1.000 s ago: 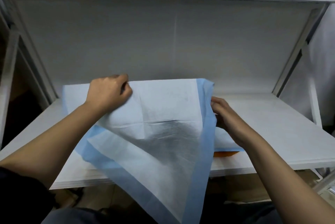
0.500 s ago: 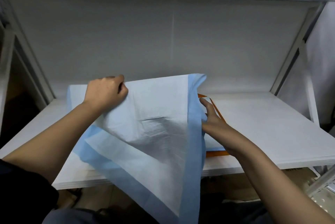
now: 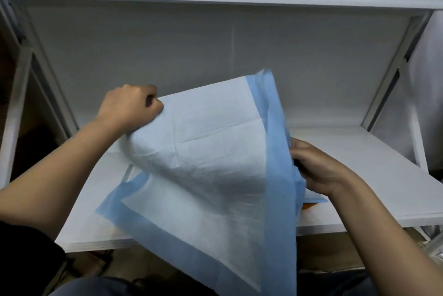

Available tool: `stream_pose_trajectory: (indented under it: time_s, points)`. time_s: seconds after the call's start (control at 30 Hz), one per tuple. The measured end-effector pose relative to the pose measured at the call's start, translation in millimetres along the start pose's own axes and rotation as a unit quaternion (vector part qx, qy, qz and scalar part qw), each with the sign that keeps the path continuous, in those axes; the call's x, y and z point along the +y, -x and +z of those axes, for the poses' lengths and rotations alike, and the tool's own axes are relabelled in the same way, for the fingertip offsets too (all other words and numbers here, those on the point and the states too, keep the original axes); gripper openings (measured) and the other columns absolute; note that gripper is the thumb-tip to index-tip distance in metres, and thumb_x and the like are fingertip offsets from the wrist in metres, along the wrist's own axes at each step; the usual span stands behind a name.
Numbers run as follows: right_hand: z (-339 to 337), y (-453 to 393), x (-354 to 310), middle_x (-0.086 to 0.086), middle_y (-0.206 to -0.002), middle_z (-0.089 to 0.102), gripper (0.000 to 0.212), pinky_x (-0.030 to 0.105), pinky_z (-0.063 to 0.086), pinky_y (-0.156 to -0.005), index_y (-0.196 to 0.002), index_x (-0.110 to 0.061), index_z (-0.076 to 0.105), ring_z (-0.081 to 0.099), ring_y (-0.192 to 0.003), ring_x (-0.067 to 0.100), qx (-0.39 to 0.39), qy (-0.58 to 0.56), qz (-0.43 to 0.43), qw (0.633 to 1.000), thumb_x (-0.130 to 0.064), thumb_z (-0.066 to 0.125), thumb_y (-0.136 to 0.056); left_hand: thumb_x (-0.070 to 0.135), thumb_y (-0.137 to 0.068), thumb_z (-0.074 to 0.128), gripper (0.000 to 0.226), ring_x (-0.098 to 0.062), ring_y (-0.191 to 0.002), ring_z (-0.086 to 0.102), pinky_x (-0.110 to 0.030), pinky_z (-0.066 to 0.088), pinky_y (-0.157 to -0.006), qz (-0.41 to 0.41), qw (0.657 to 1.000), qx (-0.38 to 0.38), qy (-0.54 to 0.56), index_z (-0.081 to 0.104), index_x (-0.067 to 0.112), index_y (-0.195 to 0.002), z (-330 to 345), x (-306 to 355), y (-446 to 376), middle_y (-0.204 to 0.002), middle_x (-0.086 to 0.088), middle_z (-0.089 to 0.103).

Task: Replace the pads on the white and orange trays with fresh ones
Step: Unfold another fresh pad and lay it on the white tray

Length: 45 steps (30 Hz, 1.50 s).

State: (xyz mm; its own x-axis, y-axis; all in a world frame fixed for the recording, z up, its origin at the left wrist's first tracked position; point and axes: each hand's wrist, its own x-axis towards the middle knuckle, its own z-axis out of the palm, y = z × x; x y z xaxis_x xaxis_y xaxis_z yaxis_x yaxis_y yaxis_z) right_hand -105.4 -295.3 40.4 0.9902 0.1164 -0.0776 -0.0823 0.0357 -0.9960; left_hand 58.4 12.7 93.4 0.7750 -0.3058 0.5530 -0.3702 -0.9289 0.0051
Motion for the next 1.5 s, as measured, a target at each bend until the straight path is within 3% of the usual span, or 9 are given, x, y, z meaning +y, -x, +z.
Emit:
stream_pose_trajectory:
  time_s: [0.1, 0.33, 0.53, 0.7, 0.93, 1.13, 1.3, 1.4, 1.5]
  points:
    - [-13, -3, 0, 0.003, -0.082, 0.068, 0.043, 0.021, 0.053, -0.057, -0.101, -0.014, 0.064, 0.065, -0.066, 0.013, 0.010, 0.018, 0.007, 1.000, 0.013, 0.034, -0.087, 0.024, -0.085, 0.046, 0.018, -0.035, -0.067, 0.050, -0.030, 0.033, -0.057, 0.008, 1.000, -0.018, -0.009, 0.048, 0.014, -0.070, 0, 4, -2, -0.068, -0.010, 0.053]
    - [-43, -25, 32, 0.006, -0.082, 0.065, 0.026, 0.026, 0.051, -0.064, -0.109, -0.010, 0.058, 0.060, -0.064, 0.020, 0.249, 0.116, 0.022, 0.961, -0.003, 0.045, -0.089, 0.024, -0.090, 0.041, 0.017, -0.036, -0.066, 0.055, -0.030, 0.032, -0.057, 0.005, 0.999, 0.044, -0.010, 0.049, 0.012, -0.081, 33, 19, 2, -0.078, -0.013, 0.063]
    - [-43, -36, 37, 0.003, -0.105, 0.069, 0.041, 0.030, 0.047, -0.076, -0.118, -0.026, 0.061, 0.064, -0.089, 0.018, 0.210, 0.076, 0.032, 0.974, -0.050, 0.038, -0.094, 0.020, -0.093, 0.041, 0.019, -0.032, -0.051, 0.047, -0.027, 0.029, -0.048, 0.050, 0.991, 0.121, 0.010, 0.049, 0.009, -0.080, 47, 31, 3, -0.068, -0.012, 0.061]
    - [-45, -52, 28, 0.002, -0.108, 0.071, 0.046, 0.038, 0.046, -0.095, -0.104, -0.027, 0.068, 0.065, -0.103, 0.020, 0.253, -0.006, 0.010, 0.967, -0.060, 0.039, -0.091, 0.025, -0.092, 0.034, 0.030, -0.035, -0.058, 0.052, -0.030, 0.031, -0.051, 0.100, 0.978, 0.183, 0.031, 0.054, 0.006, -0.082, 42, 24, 5, -0.067, -0.014, 0.059]
    - [-42, -65, -12, 0.004, -0.110, 0.070, 0.039, 0.026, 0.056, -0.072, -0.123, -0.014, 0.054, 0.070, -0.091, 0.016, 0.204, 0.003, -0.148, 0.968, -0.019, 0.066, -0.086, 0.025, -0.094, 0.034, 0.032, -0.034, -0.061, 0.057, -0.036, 0.041, -0.054, 0.178, 0.965, 0.190, 0.037, 0.057, 0.005, -0.082, 41, 27, 12, -0.070, -0.014, 0.059]
    - [-52, -52, -20, 0.003, -0.103, 0.072, 0.024, 0.025, 0.057, -0.073, -0.113, -0.013, 0.061, 0.069, -0.090, 0.015, 0.106, -0.022, -0.108, 0.988, -0.016, 0.058, -0.089, 0.023, -0.094, 0.037, 0.030, -0.033, -0.058, 0.057, -0.035, 0.040, -0.051, 0.187, 0.963, 0.191, 0.017, 0.056, 0.007, -0.079, 44, 27, 19, -0.065, -0.011, 0.058]
    - [-54, -50, -10, -0.002, -0.095, 0.070, 0.026, 0.020, 0.055, -0.065, -0.116, -0.014, 0.054, 0.067, -0.082, 0.011, 0.171, -0.047, -0.138, 0.974, -0.013, 0.059, -0.090, 0.024, -0.093, 0.037, 0.028, -0.033, -0.055, 0.055, -0.034, 0.040, -0.050, 0.185, 0.967, 0.175, 0.017, 0.054, 0.008, -0.077, 46, 27, 20, -0.063, -0.011, 0.057]
    - [-50, -48, -6, -0.001, -0.102, 0.071, 0.035, 0.022, 0.054, -0.068, -0.118, -0.016, 0.057, 0.069, -0.088, 0.012, 0.131, -0.007, -0.120, 0.984, -0.019, 0.066, -0.085, 0.023, -0.093, 0.037, 0.028, -0.032, -0.052, 0.054, -0.031, 0.037, -0.047, 0.191, 0.965, 0.178, 0.015, 0.054, 0.008, -0.076, 47, 29, 20, -0.060, -0.010, 0.056]
    - [-48, -51, -2, -0.003, -0.093, 0.074, 0.018, 0.025, 0.054, -0.071, -0.104, -0.015, 0.067, 0.070, -0.083, 0.012, 0.176, 0.036, -0.129, 0.975, -0.014, 0.066, -0.086, 0.023, -0.093, 0.038, 0.029, -0.031, -0.048, 0.052, -0.028, 0.032, -0.046, 0.189, 0.966, 0.179, 0.010, 0.055, 0.008, -0.075, 47, 32, 20, -0.058, -0.008, 0.056]
